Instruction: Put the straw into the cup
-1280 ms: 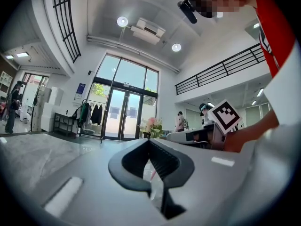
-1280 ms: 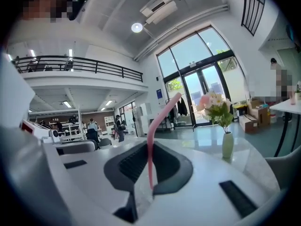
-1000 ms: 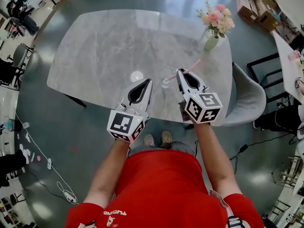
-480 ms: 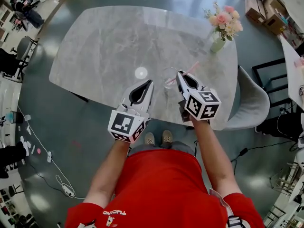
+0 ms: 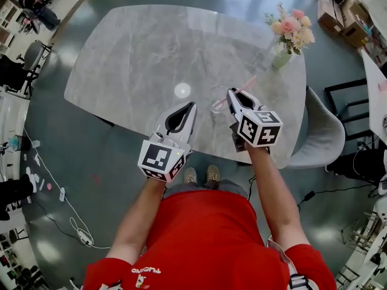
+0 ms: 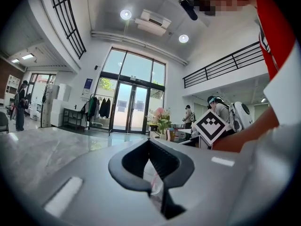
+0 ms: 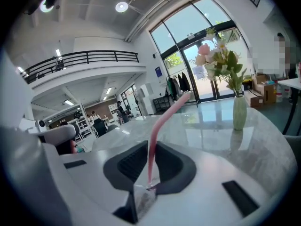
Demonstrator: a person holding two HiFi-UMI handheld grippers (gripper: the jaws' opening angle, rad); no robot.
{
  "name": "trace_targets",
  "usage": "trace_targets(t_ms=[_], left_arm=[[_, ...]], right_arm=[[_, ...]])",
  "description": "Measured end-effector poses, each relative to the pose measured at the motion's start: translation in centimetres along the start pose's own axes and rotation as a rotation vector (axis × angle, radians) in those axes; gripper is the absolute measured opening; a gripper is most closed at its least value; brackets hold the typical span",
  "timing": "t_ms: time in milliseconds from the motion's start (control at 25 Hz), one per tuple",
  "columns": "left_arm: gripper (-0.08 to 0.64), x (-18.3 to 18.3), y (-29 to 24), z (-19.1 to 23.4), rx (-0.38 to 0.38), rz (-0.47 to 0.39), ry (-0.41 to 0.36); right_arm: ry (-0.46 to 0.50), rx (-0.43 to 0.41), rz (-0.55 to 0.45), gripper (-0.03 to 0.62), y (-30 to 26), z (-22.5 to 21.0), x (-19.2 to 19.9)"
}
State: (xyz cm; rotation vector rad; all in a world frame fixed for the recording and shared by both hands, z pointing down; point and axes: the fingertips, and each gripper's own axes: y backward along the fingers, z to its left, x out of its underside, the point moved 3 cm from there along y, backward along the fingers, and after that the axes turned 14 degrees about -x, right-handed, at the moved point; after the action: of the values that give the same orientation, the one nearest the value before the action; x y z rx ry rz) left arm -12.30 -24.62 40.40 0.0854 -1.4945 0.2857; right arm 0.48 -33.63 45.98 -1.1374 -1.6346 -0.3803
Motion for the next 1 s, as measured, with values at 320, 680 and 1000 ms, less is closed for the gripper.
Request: trace_targets(t_ms=[320, 680, 1000], left_arm=[[0.005, 0.2, -0.1, 0.0, -0.008, 0.006, -0.001], [0.005, 0.5, -0.8, -0.4, 0.01, 0.007, 0.007], [0.005, 0.4, -1.3, -1.8, 0.047, 0.002, 0.007]], right_arm=[[0.076, 0.013, 0.111, 0.122, -0.5, -0.3, 0.7], [0.105, 0.037, 0.262, 0.168, 0.2, -1.0, 1.9], [0.077, 0.041, 0.233, 0.17, 2.2, -1.0, 2.1]])
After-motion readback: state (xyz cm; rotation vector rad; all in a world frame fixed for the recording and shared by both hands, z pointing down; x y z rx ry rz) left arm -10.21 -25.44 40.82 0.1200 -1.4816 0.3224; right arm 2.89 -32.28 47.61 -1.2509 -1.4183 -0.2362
